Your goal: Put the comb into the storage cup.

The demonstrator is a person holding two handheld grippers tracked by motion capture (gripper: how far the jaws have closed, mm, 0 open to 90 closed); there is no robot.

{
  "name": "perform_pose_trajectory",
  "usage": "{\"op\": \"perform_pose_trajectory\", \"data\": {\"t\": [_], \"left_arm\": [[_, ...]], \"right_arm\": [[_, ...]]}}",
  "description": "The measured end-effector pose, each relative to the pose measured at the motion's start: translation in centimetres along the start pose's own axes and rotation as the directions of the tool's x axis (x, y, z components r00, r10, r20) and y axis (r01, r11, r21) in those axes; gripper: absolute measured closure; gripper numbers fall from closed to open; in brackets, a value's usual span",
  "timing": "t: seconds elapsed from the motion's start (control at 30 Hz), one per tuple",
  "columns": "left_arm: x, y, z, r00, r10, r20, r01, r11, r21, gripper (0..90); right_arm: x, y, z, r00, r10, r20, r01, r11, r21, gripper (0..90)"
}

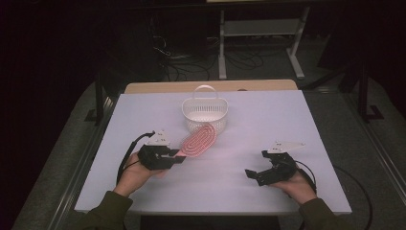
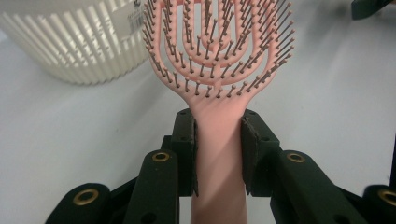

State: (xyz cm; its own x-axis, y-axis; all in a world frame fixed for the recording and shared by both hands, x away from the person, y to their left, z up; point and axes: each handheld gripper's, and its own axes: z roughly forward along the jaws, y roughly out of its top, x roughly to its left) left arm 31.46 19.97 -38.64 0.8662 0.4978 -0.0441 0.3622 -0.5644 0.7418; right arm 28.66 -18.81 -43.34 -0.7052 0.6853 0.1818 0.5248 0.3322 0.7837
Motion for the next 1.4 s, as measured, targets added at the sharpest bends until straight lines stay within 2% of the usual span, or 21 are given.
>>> {"op": "perform_pose_trajectory", "data": {"t": [0.27,0.7,0.9,1.4], "left_arm": [[-0.3,1.3,0.9,0.9995,0.022,0.021,-0.021,0.9988,-0.045,70.3],[-0.4,3.2,2.0,0.9987,0.045,0.024,-0.042,0.9933,-0.107,70.2],[-0.4,3.4,2.6,0.9989,0.033,0.033,-0.029,0.9921,-0.122,70.2],[-0.6,3.3,3.1,0.9978,0.042,0.051,-0.035,0.9904,-0.134,70.2]], "right_arm": [[0.0,0.0,-0.1,1.0,0.002,0.0,-0.002,1.0,-0.004,0.0],[0.0,0.0,-0.1,1.0,0.003,-0.001,-0.003,1.0,-0.005,0.0],[0.0,0.0,0.0,1.0,0.001,-0.006,-0.001,1.0,-0.005,0.0],[0.0,0.2,-0.4,0.9992,0.013,-0.037,-0.015,0.999,-0.041,0.0]]}}
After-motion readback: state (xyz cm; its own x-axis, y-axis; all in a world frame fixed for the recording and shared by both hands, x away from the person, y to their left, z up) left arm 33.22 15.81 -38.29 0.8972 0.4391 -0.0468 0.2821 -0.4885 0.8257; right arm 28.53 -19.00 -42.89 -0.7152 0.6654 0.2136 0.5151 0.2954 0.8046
